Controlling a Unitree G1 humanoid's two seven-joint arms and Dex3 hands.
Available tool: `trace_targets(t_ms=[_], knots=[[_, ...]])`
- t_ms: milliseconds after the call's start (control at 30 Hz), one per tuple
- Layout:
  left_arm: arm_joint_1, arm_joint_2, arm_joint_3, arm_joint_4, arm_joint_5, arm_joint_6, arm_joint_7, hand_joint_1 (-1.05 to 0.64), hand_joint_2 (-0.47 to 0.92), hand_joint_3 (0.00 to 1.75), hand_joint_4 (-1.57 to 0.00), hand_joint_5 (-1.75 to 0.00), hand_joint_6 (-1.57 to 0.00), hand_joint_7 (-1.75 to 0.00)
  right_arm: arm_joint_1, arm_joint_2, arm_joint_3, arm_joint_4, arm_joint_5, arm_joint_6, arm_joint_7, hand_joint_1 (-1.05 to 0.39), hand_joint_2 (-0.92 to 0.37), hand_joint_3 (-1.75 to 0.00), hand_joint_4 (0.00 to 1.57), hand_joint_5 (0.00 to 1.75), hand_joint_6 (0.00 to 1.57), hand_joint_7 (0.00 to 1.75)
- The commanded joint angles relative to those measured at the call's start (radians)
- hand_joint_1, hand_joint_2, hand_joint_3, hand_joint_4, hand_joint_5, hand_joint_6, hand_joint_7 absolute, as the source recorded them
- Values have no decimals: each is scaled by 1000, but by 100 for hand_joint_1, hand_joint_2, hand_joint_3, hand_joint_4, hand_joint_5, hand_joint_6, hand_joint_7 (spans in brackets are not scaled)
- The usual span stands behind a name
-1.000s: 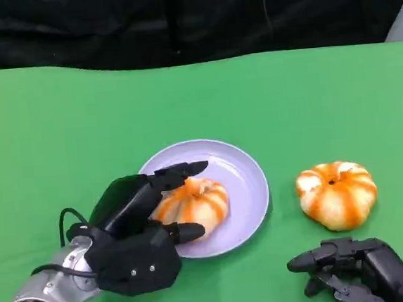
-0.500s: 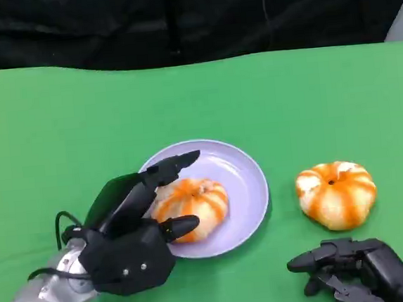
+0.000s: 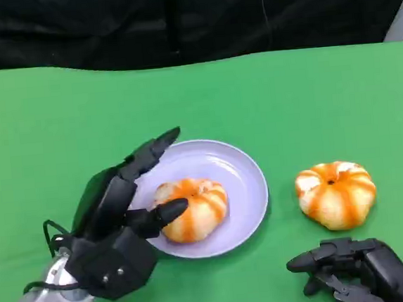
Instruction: Grasp the bread from the table and place it into the plate.
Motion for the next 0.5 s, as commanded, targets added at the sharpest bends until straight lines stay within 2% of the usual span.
trace_targets(t_ms=[33, 233, 500], knots=[[63, -19, 61, -51, -134, -52, -100, -81, 92, 52, -55, -2, -38, -2, 4, -10, -3, 9, 1, -7, 1, -3, -92, -42, 79, 116, 112, 27], [113, -18, 97, -118, -190, -60, -178, -79, 92, 52, -56, -2, -39, -1, 5, -11, -2, 8, 0, -9, 0, -3, -92, -43, 78, 116, 111, 27], [122, -26, 119, -134, -190, -51, -205, -79, 92, 52, -56, -2, -39, -1, 5, -11, -1, 8, 0, -9, 0, -3, -92, -43, 78, 116, 111, 27]])
